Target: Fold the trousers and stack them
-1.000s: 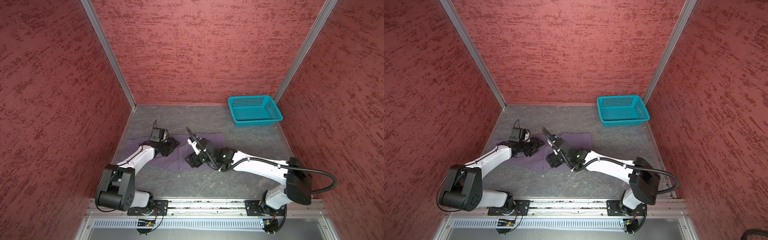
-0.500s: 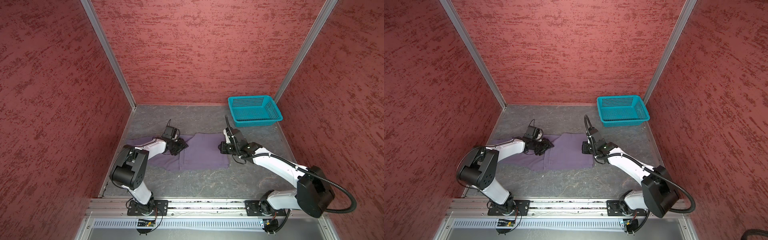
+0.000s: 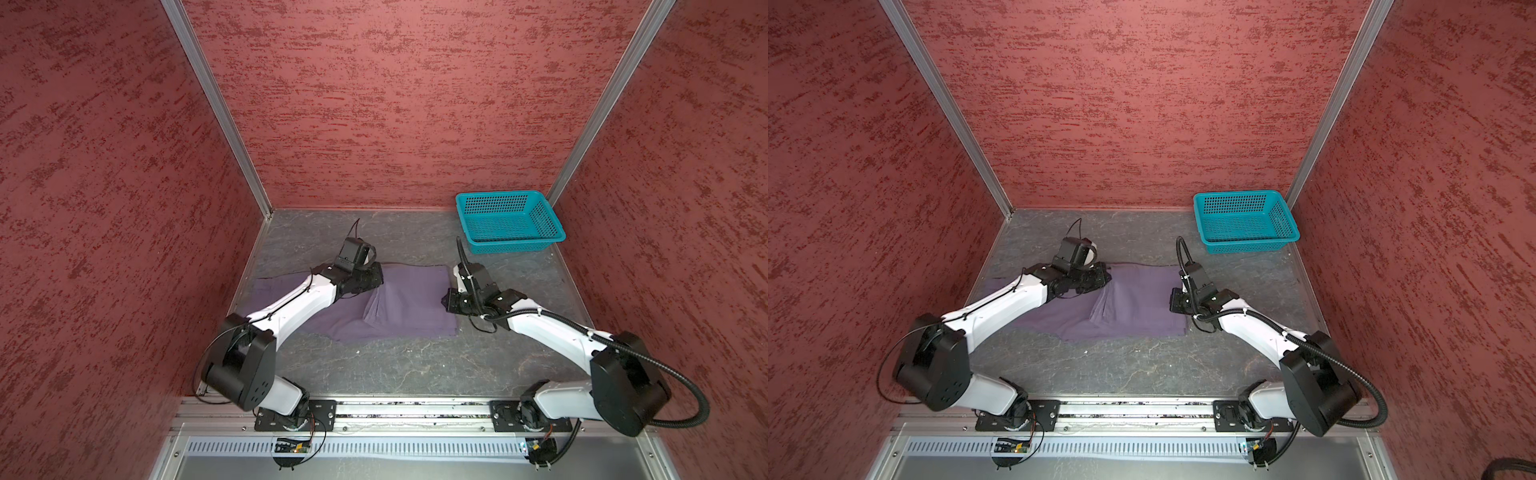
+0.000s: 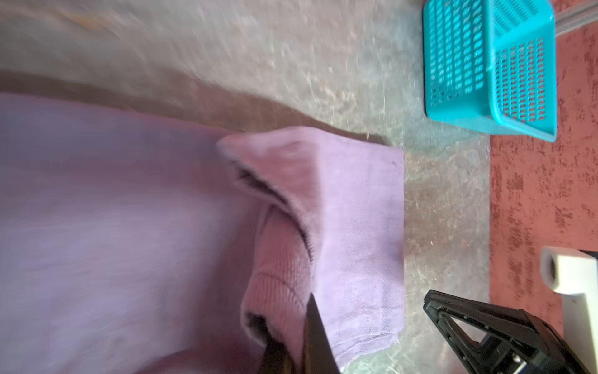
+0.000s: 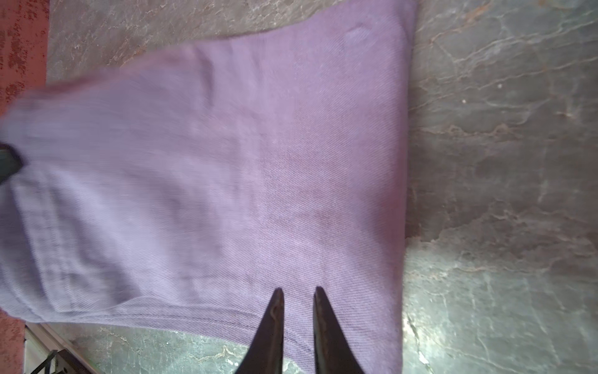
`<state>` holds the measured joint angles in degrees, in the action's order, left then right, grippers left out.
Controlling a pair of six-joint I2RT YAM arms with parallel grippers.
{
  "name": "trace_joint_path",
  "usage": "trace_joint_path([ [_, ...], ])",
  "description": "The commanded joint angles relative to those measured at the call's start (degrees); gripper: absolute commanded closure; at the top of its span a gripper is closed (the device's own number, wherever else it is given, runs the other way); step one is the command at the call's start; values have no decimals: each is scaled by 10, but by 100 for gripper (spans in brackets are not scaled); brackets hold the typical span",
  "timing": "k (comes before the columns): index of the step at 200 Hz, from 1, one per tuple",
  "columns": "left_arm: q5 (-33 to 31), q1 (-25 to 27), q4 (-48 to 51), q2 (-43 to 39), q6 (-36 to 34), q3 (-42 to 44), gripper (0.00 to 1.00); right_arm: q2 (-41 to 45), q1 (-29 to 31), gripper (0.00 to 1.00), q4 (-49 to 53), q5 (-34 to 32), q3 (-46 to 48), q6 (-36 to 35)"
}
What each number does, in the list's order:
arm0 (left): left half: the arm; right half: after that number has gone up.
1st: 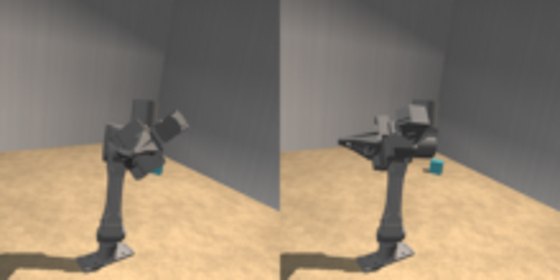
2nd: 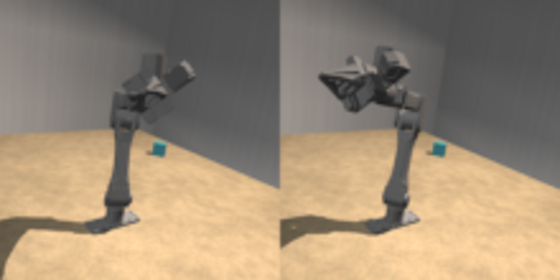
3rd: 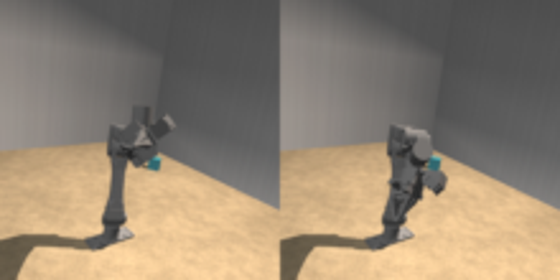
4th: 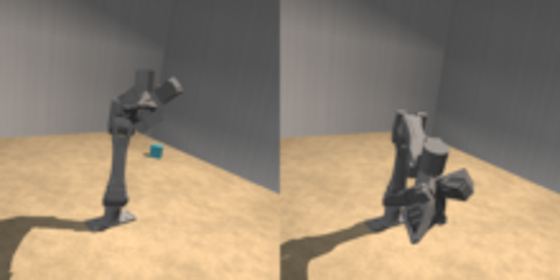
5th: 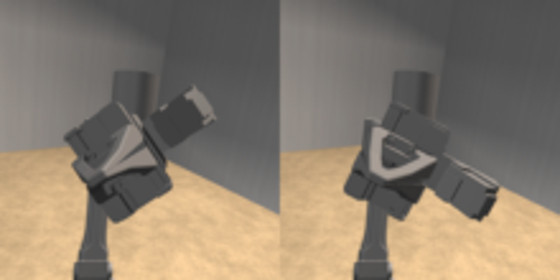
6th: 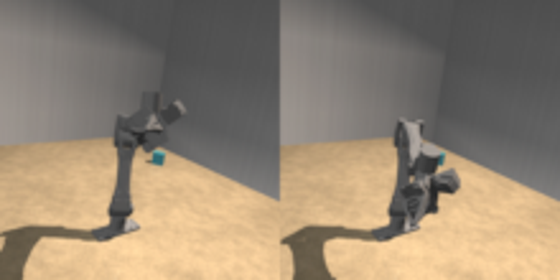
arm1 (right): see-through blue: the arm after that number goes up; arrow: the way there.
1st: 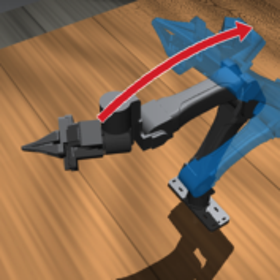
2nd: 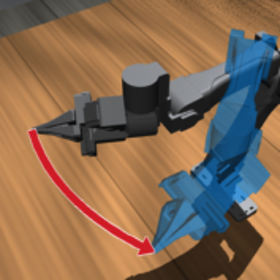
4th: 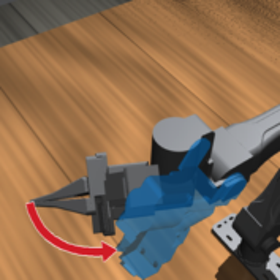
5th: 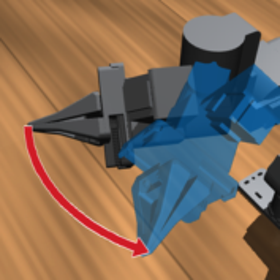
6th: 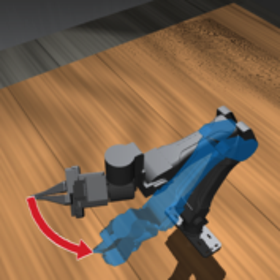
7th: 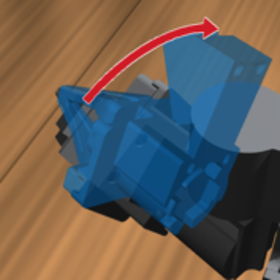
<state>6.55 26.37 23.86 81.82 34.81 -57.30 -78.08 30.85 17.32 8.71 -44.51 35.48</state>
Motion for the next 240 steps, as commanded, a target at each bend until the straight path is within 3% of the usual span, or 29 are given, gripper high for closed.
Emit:
trace_joint_path([
  [1,-116,-32,39,-24,-23,36,44,-9,-6,82,-31,22,5,14],
  [6,-123,-46,46,-27,-17,41,21,-10,-7,82,-33,24,6,15],
  [8,-125,-51,49,-28,-14,43,8,-10,-6,82,-35,24,6,15],
  [11,-125,-62,54,-30,-11,45,0,-10,-6,82,-36,26,7,16],
  [29,-86,-114,58,-47,1,58,1,-8,-6,81,-40,28,12,19],
  [45,-65,-123,43,-72,4,72,1,-6,-6,81,-42,26,17,18],
  [73,-27,-97,31,-71,13,71,1,-8,-7,81,-45,26,21,16],
  [100,24,-40,-12,-26,23,61,0,-9,-7,82,-41,27,16,8],
  [116,35,-8,-24,15,22,42,15,-4,-7,85,-39,23,15,4],
  [129,39,2,-22,52,25,28,38,6,-7,92,-41,22,19,2],
  [150,64,-4,-27,87,41,30,62,19,-7,100,-41,28,29,-7],
  [163,63,-5,-23,93,49,36,63,22,-7,100,-33,24,33,-8],
  [186,59,-5,-18,96,60,49,52,18,-8,100,-25,16,37,-11],
  [240,30,-4,21,120,80,49,55,11,-8,100,-29,19,33,-10],
])
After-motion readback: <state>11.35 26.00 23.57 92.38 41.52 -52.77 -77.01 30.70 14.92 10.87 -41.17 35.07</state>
